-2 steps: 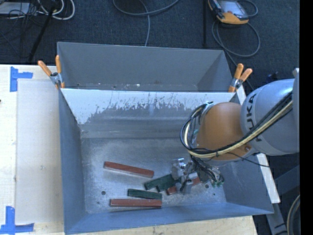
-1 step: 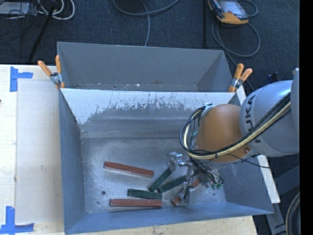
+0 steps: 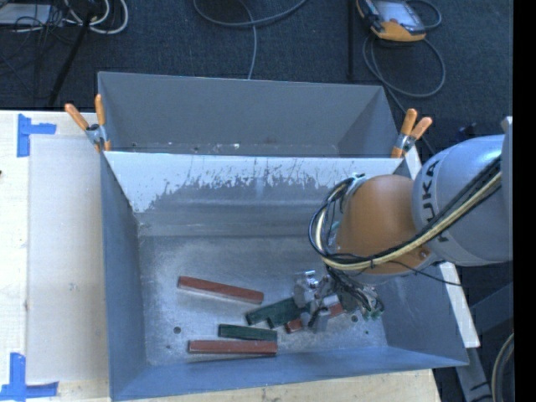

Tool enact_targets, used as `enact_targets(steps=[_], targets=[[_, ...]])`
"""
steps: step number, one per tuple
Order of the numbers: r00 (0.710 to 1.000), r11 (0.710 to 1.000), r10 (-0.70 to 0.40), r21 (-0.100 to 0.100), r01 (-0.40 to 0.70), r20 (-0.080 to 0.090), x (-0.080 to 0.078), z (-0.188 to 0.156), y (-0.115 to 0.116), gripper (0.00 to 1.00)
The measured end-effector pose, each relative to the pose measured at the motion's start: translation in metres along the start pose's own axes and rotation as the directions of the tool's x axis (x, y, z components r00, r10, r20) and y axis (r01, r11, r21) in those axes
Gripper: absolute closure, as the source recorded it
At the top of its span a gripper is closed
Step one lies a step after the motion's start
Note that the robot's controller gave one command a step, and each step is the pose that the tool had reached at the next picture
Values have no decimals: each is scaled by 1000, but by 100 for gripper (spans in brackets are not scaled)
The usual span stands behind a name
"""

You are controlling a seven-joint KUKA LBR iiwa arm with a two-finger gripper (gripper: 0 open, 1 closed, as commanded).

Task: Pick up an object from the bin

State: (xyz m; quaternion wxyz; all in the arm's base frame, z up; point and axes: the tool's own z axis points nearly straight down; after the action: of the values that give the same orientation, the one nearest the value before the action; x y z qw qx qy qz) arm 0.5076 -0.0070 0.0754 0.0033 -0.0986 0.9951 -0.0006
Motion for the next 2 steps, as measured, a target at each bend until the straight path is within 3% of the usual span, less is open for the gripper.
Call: enact_targets(steps=[1,2], targets=[[1000,1000,-1,-2,1,-7,3,5,1,0],[974,974,-228,-3,228,-3,0,-51,24,0]])
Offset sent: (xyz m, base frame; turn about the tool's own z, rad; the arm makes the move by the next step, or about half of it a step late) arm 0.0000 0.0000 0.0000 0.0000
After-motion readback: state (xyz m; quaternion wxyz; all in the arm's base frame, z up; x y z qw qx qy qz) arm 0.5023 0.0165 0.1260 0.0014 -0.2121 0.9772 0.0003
